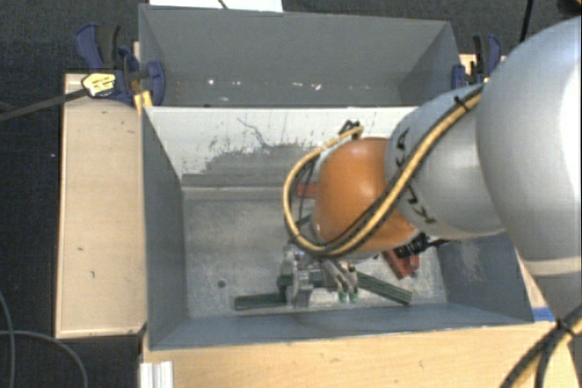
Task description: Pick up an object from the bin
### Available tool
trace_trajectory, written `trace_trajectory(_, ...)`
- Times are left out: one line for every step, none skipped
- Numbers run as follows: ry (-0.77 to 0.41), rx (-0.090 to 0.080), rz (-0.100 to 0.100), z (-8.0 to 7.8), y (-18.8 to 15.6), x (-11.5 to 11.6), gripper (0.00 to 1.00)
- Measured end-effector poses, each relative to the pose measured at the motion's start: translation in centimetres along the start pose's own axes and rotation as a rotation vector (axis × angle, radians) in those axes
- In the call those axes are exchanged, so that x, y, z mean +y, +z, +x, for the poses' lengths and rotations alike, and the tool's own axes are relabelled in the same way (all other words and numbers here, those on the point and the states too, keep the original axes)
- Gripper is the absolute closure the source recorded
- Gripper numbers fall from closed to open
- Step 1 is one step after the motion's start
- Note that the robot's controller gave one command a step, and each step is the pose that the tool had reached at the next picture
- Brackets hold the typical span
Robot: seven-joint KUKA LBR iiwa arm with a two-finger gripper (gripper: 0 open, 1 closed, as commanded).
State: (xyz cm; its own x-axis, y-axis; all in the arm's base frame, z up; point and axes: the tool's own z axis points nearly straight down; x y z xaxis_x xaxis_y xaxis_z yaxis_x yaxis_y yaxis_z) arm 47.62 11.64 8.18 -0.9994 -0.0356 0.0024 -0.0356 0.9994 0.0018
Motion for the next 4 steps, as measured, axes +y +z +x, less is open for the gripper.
trace_trajectory(0.001,-0.004,0.000,-0.1,-1.1,0.0,1.00)
trace_trajectory(0.002,-0.005,0.000,-0.1,-1.7,0.0,1.00)
trace_trajectory(0.002,-0.004,0.001,-0.1,-2.6,0.0,1.00)
trace_trajectory(0.003,0.000,0.001,0.0,-3.7,0.0,1.00)
